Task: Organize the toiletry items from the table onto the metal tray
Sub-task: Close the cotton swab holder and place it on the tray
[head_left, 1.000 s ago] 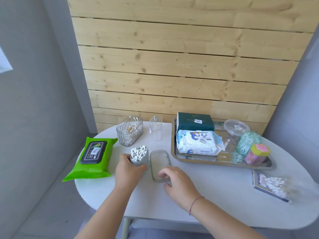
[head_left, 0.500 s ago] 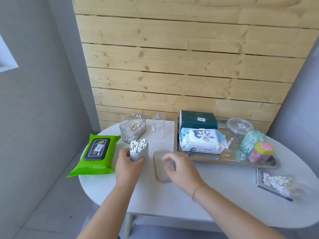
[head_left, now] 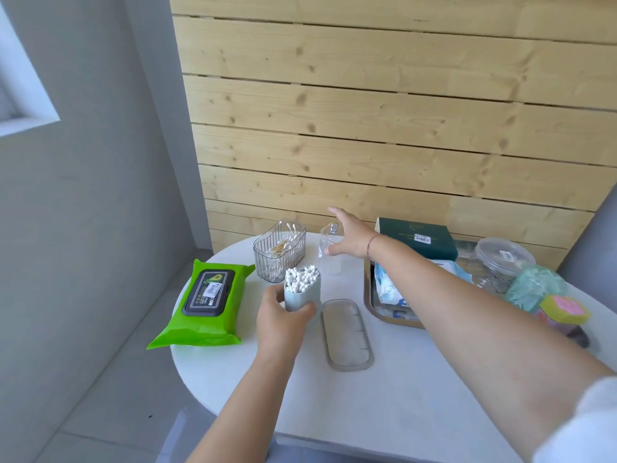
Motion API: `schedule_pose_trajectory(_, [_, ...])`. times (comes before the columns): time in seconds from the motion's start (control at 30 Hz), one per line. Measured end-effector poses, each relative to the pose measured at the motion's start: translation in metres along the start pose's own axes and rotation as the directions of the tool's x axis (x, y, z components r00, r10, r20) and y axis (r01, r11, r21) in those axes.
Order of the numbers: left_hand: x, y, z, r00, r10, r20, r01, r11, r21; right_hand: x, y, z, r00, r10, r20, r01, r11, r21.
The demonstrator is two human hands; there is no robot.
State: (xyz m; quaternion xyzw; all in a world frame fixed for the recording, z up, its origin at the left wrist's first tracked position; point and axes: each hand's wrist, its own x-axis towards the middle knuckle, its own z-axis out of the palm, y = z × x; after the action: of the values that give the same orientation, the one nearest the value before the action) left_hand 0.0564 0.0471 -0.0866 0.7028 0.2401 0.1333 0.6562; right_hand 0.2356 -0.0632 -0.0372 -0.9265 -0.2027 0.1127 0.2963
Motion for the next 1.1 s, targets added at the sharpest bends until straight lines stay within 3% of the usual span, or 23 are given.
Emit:
schedule_pose_trajectory(0.13, [0.004,-0.001,-0.002,1.0,0.0,0.006,0.0,1.0,0.014,0.002,0.001,0.012,0.999,-0.014,-0.034,0.014,1.0,0.004])
schedule_pose_trajectory(0.3, [0.0,0.0,-0.002,1.0,0.005,-0.009,-0.005,1.0,0.005,-0.018,0.001,0.021,0.974,-0.021,-0.227,0.053,0.989,0.135])
schedule_pose_trajectory(0.5, [-0.023,0.012,0.008,0.997,0.044,0.067,-0.038,0.996,-0.077,-0.086,-0.018,-0.043,0.892,-0.009,-0.451,0.127,0.964,0.233])
schedule_pose_trajectory(0.6, [-0.04,0.02,0.016,0.986,0.06,0.158,-0.038,0.99,-0.137,-0.121,-0.022,-0.076,0.909,-0.012,-0.417,0.152,0.94,0.304])
schedule_pose_trajectory(0.77, [-0.062,0.027,0.03,0.961,0.082,0.263,-0.039,0.986,-0.162,-0.149,-0.016,-0.087,0.954,0.086,-0.287,0.036,0.918,0.395])
schedule_pose_trajectory(0.97, [-0.07,0.025,0.037,0.939,0.106,0.327,-0.068,0.99,-0.127,-0.164,-0.016,-0.081,0.972,0.145,-0.185,-0.064,0.922,0.382])
schedule_pose_trajectory(1.1, [-0.068,0.021,0.04,0.942,0.126,0.312,-0.109,0.991,-0.072,-0.168,-0.024,-0.08,0.977,0.119,-0.177,-0.054,0.94,0.337])
